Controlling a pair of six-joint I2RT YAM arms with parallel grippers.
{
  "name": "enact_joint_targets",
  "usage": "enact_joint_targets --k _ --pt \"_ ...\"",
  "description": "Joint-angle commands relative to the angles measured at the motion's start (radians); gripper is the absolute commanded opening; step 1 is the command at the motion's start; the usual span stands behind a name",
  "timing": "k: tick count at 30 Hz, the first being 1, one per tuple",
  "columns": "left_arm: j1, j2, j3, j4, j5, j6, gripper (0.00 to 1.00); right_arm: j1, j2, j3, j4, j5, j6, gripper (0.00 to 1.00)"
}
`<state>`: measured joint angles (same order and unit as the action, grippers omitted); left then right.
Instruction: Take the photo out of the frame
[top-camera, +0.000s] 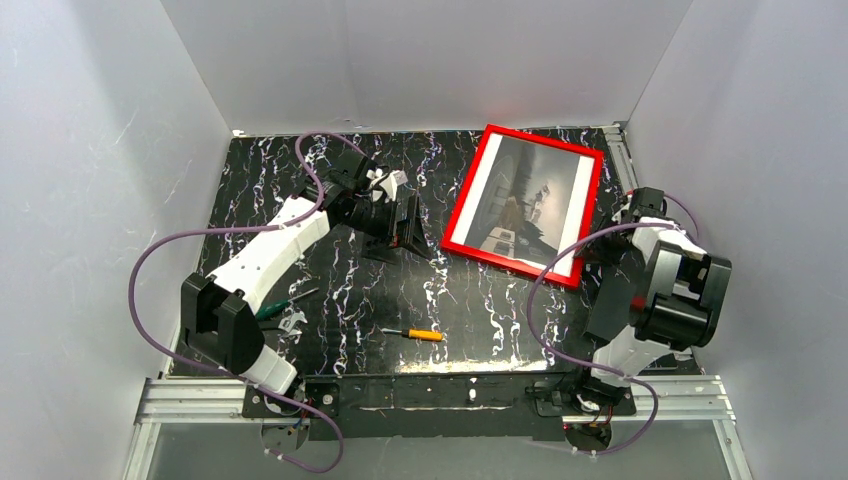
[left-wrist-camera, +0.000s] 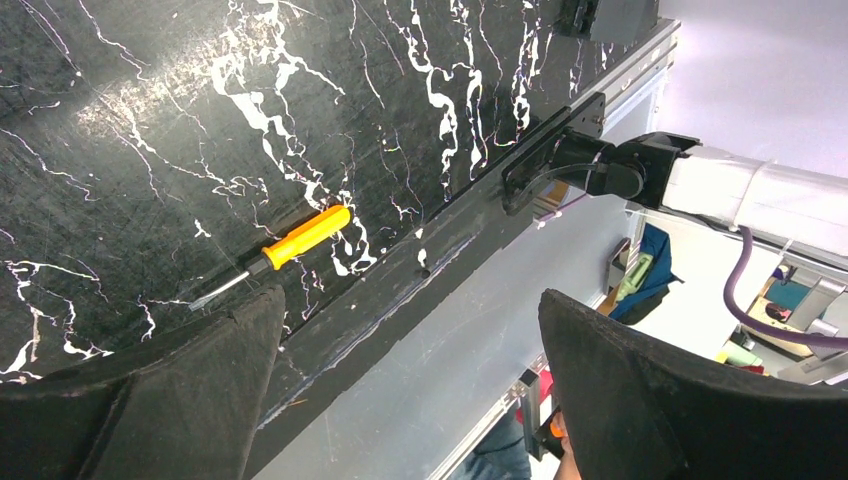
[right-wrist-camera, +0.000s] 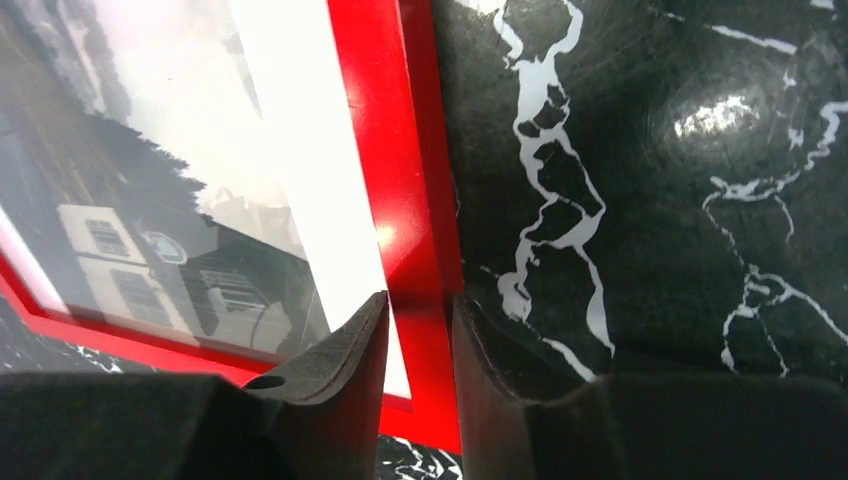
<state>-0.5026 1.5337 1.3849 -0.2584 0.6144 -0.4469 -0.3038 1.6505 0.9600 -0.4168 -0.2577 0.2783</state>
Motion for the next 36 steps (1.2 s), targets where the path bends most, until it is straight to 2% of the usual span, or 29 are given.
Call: enact_joint_targets --k 1,3,10,15,16,20,24,32,34,36 --pt "-0.012 -0.003 -0.011 -0.048 0.047 0.001 1.0 0.002 -0.097 -0.011 -0.01 -0.048 0.009 0.17" --pt "-0.023 -0.002 -0.017 -0.044 0.035 0.01 1.0 0.002 -0.118 -0.027 -0.005 -0.052 0.022 0.12" --pt "-0.13 0.035 -0.039 -0.044 -0.038 0.082 1.0 0.002 -0.232 -0.101 0.003 -0.032 0.038 0.03" --pt "-0.185 0.041 -0.043 -0.051 -0.068 0.105 1.0 0.002 -0.17 -0.092 0.004 -0.036 0.055 0.3" --pt "-0.188 0.036 -0.04 -0.053 -0.071 0.109 1.0 0.002 -0.148 -0.083 0.001 -0.03 0.052 0.33" --pt "-0.194 0.016 -0.042 -0.066 -0.106 0.132 1.0 0.002 -0.077 -0.065 -0.009 -0.001 0.025 0.42" --pt "-0.193 0.014 -0.032 -0.078 -0.102 0.135 1.0 0.002 -0.038 -0.063 0.0 -0.015 0.014 0.43" --pt "-0.193 0.011 -0.024 -0.074 -0.065 0.111 1.0 0.003 -0.031 -0.056 -0.008 -0.007 0.019 0.35" --pt "-0.194 0.009 -0.024 -0.07 -0.057 0.107 1.0 0.003 -0.03 -0.054 -0.011 -0.009 0.014 0.29" --pt "-0.193 0.005 -0.027 -0.065 -0.054 0.108 1.0 0.003 -0.031 -0.054 -0.013 -0.016 0.008 0.16"
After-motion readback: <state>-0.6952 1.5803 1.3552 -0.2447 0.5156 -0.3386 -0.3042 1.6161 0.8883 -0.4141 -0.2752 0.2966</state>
